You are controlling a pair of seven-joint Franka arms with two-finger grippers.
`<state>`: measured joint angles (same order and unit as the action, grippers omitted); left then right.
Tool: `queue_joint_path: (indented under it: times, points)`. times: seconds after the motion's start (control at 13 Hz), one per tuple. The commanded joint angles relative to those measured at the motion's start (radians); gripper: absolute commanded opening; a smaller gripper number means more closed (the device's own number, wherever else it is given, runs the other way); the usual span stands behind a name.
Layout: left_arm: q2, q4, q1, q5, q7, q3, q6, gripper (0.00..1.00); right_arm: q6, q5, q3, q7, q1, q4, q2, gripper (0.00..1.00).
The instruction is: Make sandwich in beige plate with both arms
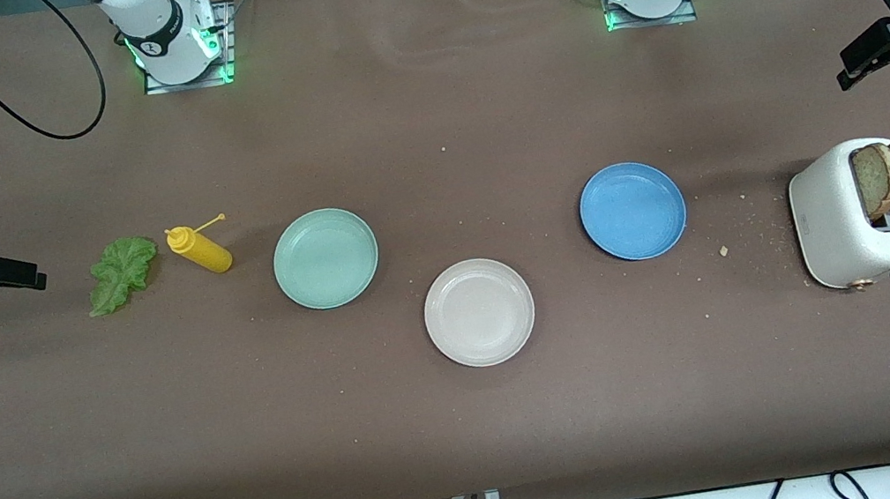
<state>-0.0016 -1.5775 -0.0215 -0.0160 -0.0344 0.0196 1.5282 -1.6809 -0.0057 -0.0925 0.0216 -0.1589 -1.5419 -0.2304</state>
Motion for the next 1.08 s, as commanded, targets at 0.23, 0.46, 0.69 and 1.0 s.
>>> queue_joint_path:
  times: [0.23, 0.46, 0.69, 1.0]
  points:
    - [0.014, 0.025, -0.002, -0.016, 0.019, 0.005, -0.003, 1.00, -0.011, -0.011, -0.007, 0.012, -0.004, 0.002, 0.006, 1.00]
    - [0.017, 0.021, -0.002, -0.015, 0.017, 0.006, -0.003, 1.00, -0.011, -0.011, -0.007, 0.012, -0.004, 0.002, 0.006, 1.00]
    - [0.018, 0.011, -0.026, 0.022, 0.024, 0.005, -0.003, 1.00, -0.013, -0.010, -0.007, 0.012, -0.004, 0.002, 0.006, 1.00]
    - [0.052, -0.027, -0.090, 0.033, 0.132, 0.005, 0.062, 1.00, -0.011, -0.013, -0.007, 0.012, -0.004, 0.002, 0.006, 1.00]
